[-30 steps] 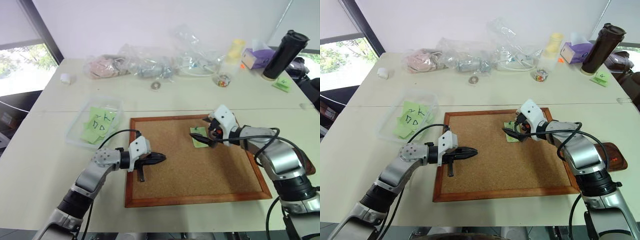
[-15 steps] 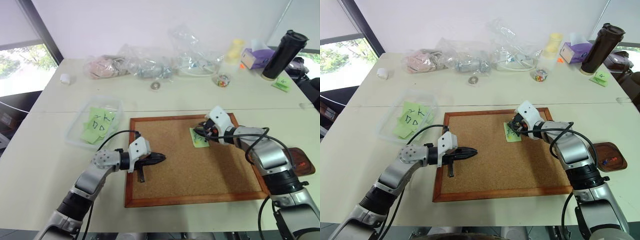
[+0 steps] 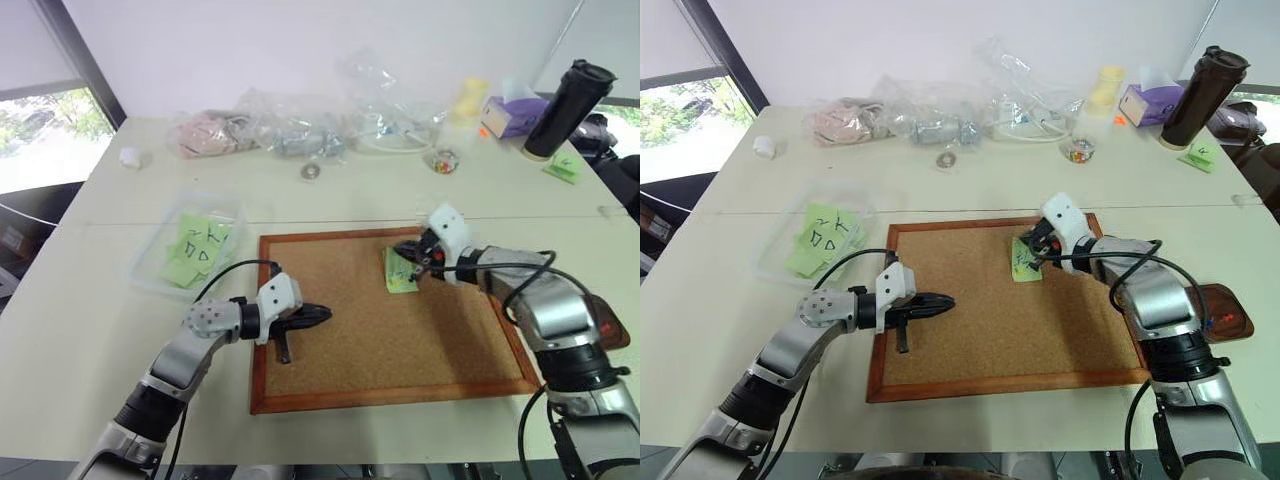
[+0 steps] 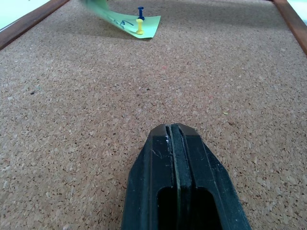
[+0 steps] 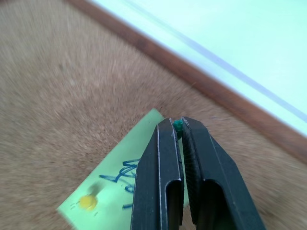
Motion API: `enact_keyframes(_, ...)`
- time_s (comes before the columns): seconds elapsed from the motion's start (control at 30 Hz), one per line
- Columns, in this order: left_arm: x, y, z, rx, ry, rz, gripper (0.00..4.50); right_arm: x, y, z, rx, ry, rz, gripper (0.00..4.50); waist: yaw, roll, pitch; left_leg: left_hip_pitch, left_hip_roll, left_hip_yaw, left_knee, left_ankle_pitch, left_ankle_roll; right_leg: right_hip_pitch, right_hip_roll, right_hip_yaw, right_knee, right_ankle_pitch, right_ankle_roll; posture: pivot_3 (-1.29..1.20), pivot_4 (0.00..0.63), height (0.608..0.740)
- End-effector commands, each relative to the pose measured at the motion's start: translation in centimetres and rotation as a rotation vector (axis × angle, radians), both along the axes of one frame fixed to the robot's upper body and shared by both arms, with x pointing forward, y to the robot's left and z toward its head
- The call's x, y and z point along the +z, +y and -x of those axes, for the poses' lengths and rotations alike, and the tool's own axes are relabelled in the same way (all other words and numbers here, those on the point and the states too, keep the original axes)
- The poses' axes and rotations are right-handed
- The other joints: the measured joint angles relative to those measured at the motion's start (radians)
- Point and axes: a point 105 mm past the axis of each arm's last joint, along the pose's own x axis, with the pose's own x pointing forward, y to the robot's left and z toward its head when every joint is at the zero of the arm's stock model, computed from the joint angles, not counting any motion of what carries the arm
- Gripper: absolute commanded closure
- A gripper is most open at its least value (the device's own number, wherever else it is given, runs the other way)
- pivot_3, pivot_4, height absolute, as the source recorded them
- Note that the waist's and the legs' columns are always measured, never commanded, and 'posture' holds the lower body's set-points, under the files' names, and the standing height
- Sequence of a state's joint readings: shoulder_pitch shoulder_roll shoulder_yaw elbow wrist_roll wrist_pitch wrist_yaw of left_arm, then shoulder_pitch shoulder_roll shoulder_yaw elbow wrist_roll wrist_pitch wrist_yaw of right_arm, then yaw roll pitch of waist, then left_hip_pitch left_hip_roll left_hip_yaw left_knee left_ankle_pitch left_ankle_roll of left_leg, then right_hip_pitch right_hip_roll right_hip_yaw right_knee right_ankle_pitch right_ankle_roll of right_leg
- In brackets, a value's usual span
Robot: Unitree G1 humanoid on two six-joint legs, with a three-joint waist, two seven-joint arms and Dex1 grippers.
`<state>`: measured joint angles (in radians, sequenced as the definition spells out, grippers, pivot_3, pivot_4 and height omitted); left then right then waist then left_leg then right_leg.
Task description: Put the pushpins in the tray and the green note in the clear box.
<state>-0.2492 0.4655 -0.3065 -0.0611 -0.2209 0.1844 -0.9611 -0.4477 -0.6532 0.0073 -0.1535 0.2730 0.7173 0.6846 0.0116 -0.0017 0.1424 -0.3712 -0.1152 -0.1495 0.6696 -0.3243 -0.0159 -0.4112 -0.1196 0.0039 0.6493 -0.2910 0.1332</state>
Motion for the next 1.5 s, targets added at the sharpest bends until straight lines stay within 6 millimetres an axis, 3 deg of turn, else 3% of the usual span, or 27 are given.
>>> enact_keyframes(0.03,-1.8,0.2,0.6,0.003,0.060,-0.053,4.50,4.7,-2.2,0.9,-0.065,-0.130,-0.044,4.47,0.001,0.000,0.000,0.000,0.000,0.000,0.000,0.000,0.000,0.000,0.000,0.000,0.000,0.000,0.000,0.00,0.150,0.730)
enact_keyframes(0.2,-2.0,-0.4,1.0,-0.016,0.069,-0.046,4.50,6.8,-6.8,3.1,-0.222,-0.150,-0.125,4.47,0.003,0.000,0.000,0.000,0.000,0.000,0.000,0.000,0.000,0.001,0.000,0.000,0.000,0.000,0.000,0.00,0.150,0.730)
enact_keyframes(0.33,-2.1,-0.9,1.3,-0.033,0.069,-0.045,4.50,7.2,-10.9,5.1,-0.373,-0.143,-0.190,4.47,0.005,0.002,-0.002,0.000,0.000,0.000,-0.001,0.000,0.000,0.001,0.000,0.000,0.000,0.000,0.000,0.00,0.150,0.730)
enact_keyframes(0.5,-2.4,-1.7,2.0,-0.076,0.082,-0.035,4.50,6.1,-16.5,9.6,-0.571,-0.107,-0.235,4.47,0.018,0.004,-0.003,0.000,0.000,0.000,-0.001,0.000,0.001,0.002,-0.001,0.000,-0.001,0.000,0.000,0.00,0.150,0.730)
enact_keyframes(0.7,-2.5,-2.7,2.5,-0.106,0.082,-0.018,4.50,2.2,-20.6,14.6,-0.741,0.021,-0.201,4.47,0.028,0.008,-0.005,0.003,-0.001,0.005,-0.001,-0.001,0.003,0.003,-0.001,0.004,-0.002,0.000,0.000,0.00,0.150,0.730)
enact_keyframes(0.87,-2.6,-2.9,2.6,-0.109,0.081,-0.014,4.50,0.2,-21.7,15.6,-0.801,0.057,-0.216,4.47,0.028,0.007,-0.005,0.013,0.000,0.010,-0.003,-0.003,0.005,0.010,0.000,0.010,-0.003,0.000,0.000,0.00,0.150,0.730)
enact_keyframes(1.13,-3.0,-2.6,2.7,-0.102,0.086,-0.018,4.50,-1.9,-22.2,14.5,-0.815,0.085,-0.236,4.47,0.029,0.007,-0.005,0.015,0.000,0.010,-0.003,-0.003,0.006,0.012,0.000,0.011,-0.004,0.000,0.001,0.00,0.150,0.730)
enact_keyframes(1.37,-3.3,-2.2,2.7,-0.091,0.080,-0.029,4.50,-2.6,-22.7,13.7,-0.824,0.089,-0.237,4.47,0.028,0.009,-0.006,0.015,0.000,0.010,-0.004,-0.004,0.006,0.012,0.000,0.011,-0.004,0.000,0.001,0.00,0.150,0.730)
enact_keyframes(1.5,-3.3,-1.7,2.4,-0.081,0.073,-0.038,4.50,-2.7,-22.8,13.4,-0.820,0.086,-0.237,2.97,0.026,0.009,-0.006,0.015,0.000,0.010,-0.004,-0.004,0.006,0.012,0.000,0.011,-0.005,0.000,0.001,0.00,0.150,0.730)
